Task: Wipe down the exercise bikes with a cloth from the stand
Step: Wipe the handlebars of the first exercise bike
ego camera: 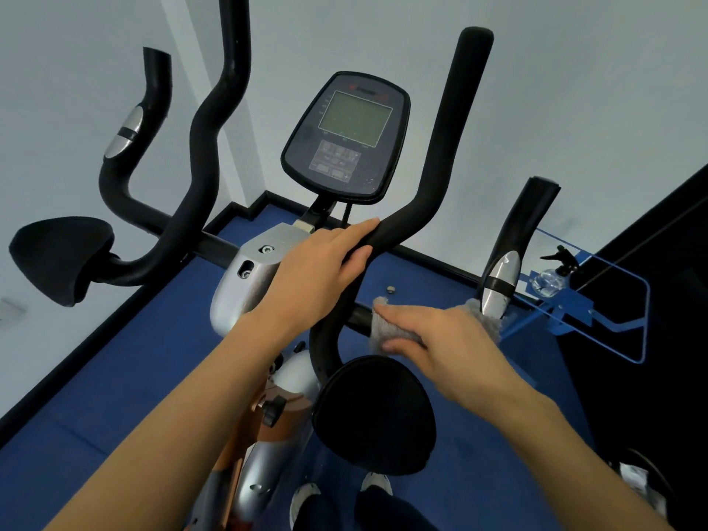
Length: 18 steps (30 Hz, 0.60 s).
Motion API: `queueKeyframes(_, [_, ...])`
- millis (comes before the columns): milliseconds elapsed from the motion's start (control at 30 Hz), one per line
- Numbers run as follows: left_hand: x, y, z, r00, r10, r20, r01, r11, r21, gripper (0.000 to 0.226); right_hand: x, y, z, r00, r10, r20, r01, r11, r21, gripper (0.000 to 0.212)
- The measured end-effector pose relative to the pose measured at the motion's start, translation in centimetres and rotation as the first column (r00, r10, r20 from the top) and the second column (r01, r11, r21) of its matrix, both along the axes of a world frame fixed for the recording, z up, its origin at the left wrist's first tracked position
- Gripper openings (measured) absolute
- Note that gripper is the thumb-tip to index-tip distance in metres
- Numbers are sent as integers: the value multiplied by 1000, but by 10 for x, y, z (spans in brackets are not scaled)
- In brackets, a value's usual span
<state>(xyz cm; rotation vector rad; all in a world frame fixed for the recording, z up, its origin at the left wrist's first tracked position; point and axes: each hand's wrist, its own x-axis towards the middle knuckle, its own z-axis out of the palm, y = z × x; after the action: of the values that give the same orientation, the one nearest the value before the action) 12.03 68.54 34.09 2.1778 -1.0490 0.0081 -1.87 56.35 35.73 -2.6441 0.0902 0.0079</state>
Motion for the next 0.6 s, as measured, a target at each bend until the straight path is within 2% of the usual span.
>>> queueKeyframes(100, [4, 1, -3, 999, -16, -30, 15, 1000, -25, 46, -5, -1, -3, 999, -1, 49, 0, 1000, 18, 42])
queueKeyframes(233, [3, 0, -3, 999, -24, -49, 23, 999, -28, 45, 9, 8, 3, 984, -127, 121, 101, 974, 202, 27])
queueKeyframes(267, [3, 0, -2, 998, -26, -61, 25, 999, -26, 46, 14, 13, 4, 991, -107, 78, 92, 981, 173, 24])
queueKeyframes(367, [4, 1, -2, 996, -27, -79, 26, 1000, -13, 46, 21, 19, 3, 995, -63, -74, 63, 998, 2, 36])
queueKeyframes(467, [2, 2, 0, 998, -20, -53, 21, 1000, 21, 47, 9, 5, 4, 992, -50, -115, 45, 998, -47, 32])
queueKeyframes(533, [3, 2, 1, 999, -17, -38, 18, 999, 27, 47, -6, -1, 2, 999, -29, -42, 26, 997, -76, 35])
queueKeyframes(600, [4, 2, 0, 999, -28, -39, 29, 999, 19, 46, -16, -8, -10, 987, 52, 155, -21, 981, -195, 41])
